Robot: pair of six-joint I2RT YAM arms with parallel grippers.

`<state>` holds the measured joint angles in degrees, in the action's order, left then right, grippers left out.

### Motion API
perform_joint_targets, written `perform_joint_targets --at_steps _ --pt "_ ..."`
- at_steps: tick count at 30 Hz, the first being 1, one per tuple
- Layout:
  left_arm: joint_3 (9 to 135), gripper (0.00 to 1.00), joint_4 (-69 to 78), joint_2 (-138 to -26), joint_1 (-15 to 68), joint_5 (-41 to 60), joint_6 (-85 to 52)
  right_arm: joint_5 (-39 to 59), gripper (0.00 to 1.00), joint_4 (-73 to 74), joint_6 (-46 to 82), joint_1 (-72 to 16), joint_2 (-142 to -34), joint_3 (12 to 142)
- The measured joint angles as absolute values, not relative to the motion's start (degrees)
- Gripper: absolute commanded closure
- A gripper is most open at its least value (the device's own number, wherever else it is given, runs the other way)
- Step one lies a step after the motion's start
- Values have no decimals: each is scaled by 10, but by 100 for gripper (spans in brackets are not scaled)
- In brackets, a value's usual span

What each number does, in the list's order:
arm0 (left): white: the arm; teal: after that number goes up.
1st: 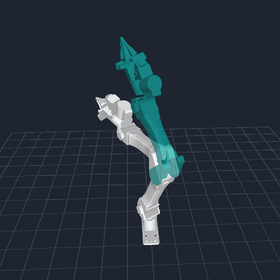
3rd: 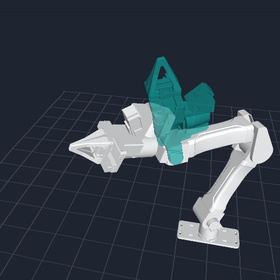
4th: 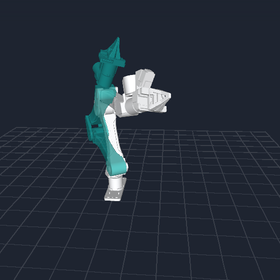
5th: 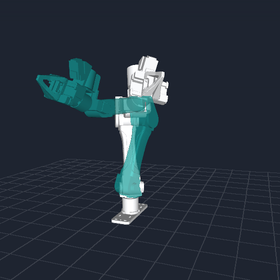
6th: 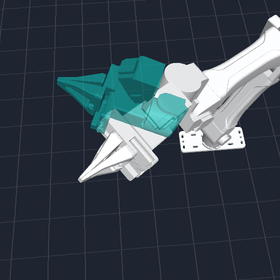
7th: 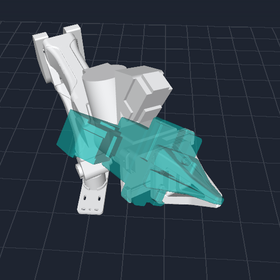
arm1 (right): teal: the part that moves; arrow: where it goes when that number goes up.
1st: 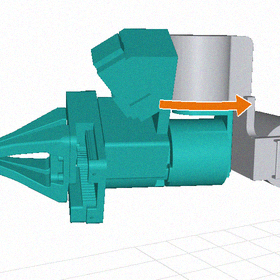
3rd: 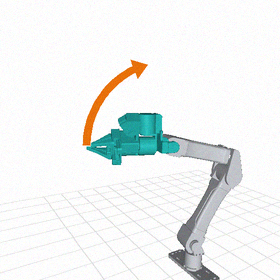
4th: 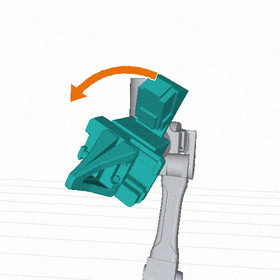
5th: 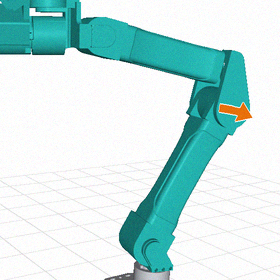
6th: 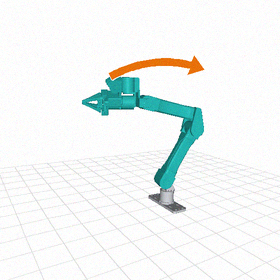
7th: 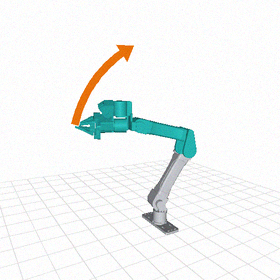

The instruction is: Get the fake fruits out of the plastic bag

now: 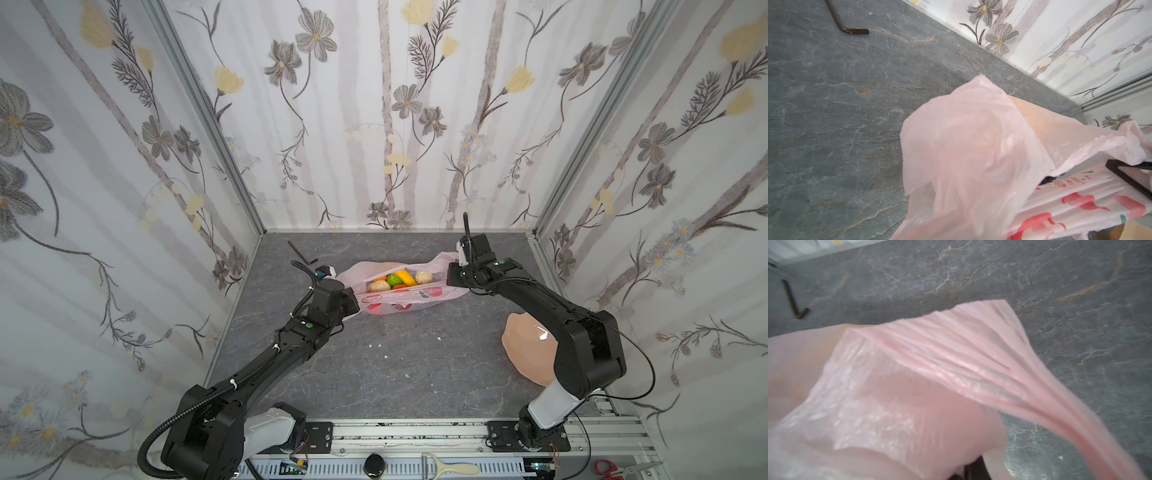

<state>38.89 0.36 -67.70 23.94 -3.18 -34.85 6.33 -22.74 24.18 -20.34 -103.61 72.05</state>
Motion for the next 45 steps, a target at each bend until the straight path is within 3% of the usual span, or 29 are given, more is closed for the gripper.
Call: perform_joint_targets --at_steps 4,8,12,20,26,30,32,36,40,45 --pt "405 83 -12 -713 235 -2 -327 121 100 -178 267 -191 -1032 681" --pt "437 50 -51 -733 260 -5 -311 138 100 -154 280 -191 -1017 662" --pt "493 30 -123 -741 276 -58 -294 138 100 -148 280 -196 -1000 652" --pt "580 14 -231 -811 285 -139 -253 128 100 -151 269 -215 -988 648" --pt "671 12 -252 -904 283 -167 -242 114 100 -152 258 -230 -988 648" --pt "752 17 -253 -989 269 -176 -240 107 100 -156 246 -238 -988 648" --pt "789 32 -251 -1027 259 -176 -240 100 100 -157 241 -240 -985 645" --pt "832 73 -248 -1080 222 -159 -240 104 100 -154 230 -237 -969 629" --pt "819 100 -247 -1091 177 -123 -247 143 100 -139 228 -208 -957 600" --pt "735 100 -227 -1040 127 -36 -275 224 100 -100 230 -171 -949 568"
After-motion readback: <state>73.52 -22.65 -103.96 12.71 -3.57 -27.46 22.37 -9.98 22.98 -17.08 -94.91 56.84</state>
